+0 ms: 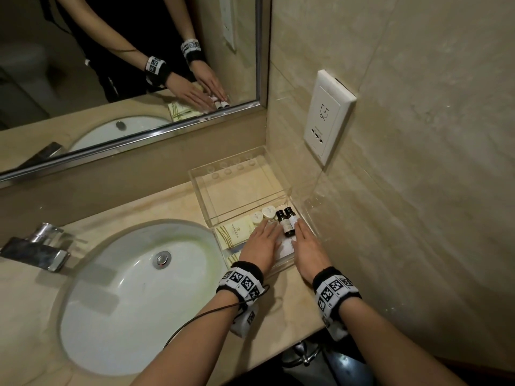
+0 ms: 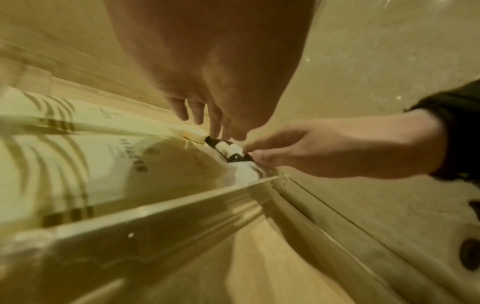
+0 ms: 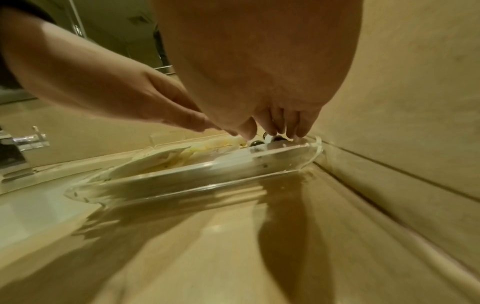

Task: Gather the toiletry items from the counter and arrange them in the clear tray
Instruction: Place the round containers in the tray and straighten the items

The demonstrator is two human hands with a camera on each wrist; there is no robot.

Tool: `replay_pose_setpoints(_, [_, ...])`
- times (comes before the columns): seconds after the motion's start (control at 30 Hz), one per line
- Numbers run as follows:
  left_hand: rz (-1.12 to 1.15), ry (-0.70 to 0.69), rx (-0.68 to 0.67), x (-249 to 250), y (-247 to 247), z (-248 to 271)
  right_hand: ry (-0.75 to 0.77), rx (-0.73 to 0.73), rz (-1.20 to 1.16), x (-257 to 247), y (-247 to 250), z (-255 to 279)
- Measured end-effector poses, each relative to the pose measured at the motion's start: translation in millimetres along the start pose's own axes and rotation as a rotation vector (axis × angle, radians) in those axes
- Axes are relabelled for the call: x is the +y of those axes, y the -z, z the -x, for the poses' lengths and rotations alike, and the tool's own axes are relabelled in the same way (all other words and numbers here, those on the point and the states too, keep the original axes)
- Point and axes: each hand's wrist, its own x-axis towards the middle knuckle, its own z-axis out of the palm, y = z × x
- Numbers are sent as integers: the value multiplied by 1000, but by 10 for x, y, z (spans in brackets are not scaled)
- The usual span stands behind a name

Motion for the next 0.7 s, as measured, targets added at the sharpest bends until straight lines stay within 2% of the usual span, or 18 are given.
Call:
replay_pose_setpoints(0.07, [85, 54, 121, -63, 117, 108, -16, 92, -143, 1, 13, 82])
replay_pose_setpoints(0.17, [278, 310, 290, -244, 237, 346, -130, 256, -407, -6, 11, 252])
replay_pose_setpoints(0.27, [484, 583, 386, -444, 226, 590, -411, 200, -708, -6, -37, 330])
replay_pose_setpoints(0.37, [607, 806, 269, -567, 184, 802, -628, 122, -921, -10, -80, 325])
replay_pose_setpoints(0.47, [752, 937, 104, -654, 93, 907, -729, 61, -1017, -12, -140, 280])
replay_pose_setpoints(0.57, [913, 948, 23, -709, -33, 958, -819, 35, -1165, -2, -201, 237])
replay_pose_setpoints(0.7, [986, 919, 73, -688, -58, 965, -808, 47, -1357, -78, -194, 215])
